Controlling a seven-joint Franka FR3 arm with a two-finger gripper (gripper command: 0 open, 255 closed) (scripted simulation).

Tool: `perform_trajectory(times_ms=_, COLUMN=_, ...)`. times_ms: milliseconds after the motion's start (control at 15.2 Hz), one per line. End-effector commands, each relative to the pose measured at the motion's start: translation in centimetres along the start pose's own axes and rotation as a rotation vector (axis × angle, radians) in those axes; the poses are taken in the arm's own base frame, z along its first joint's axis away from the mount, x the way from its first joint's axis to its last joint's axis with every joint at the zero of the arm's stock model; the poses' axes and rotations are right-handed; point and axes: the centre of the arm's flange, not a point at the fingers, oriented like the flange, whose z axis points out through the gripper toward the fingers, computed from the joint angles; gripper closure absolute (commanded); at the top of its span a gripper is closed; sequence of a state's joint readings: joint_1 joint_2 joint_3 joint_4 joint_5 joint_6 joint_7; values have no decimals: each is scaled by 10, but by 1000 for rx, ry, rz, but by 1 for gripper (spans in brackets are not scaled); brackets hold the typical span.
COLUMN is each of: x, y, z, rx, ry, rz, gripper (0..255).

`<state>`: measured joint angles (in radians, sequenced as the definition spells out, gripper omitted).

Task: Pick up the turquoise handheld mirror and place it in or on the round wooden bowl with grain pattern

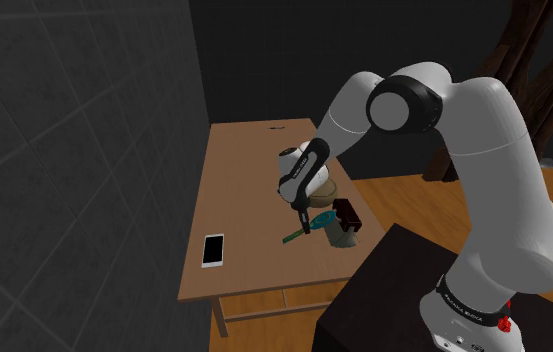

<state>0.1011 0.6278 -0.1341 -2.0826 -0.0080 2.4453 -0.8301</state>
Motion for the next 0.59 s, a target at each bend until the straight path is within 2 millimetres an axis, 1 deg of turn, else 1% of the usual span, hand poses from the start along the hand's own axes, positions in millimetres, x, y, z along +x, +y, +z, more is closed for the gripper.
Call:
perform_trajectory(times_ms=0, x=0, y=0, z=0, rx=0, ry=0, rz=0, gripper=255)
perform_trajectory(times_ms=198, x=0, y=0, z=0, rx=0, ry=0, rz=0, gripper=255)
perform_trajectory(times_ms=528, x=-6, y=-3, z=-25, rx=0, ry=0, rz=0, gripper=255)
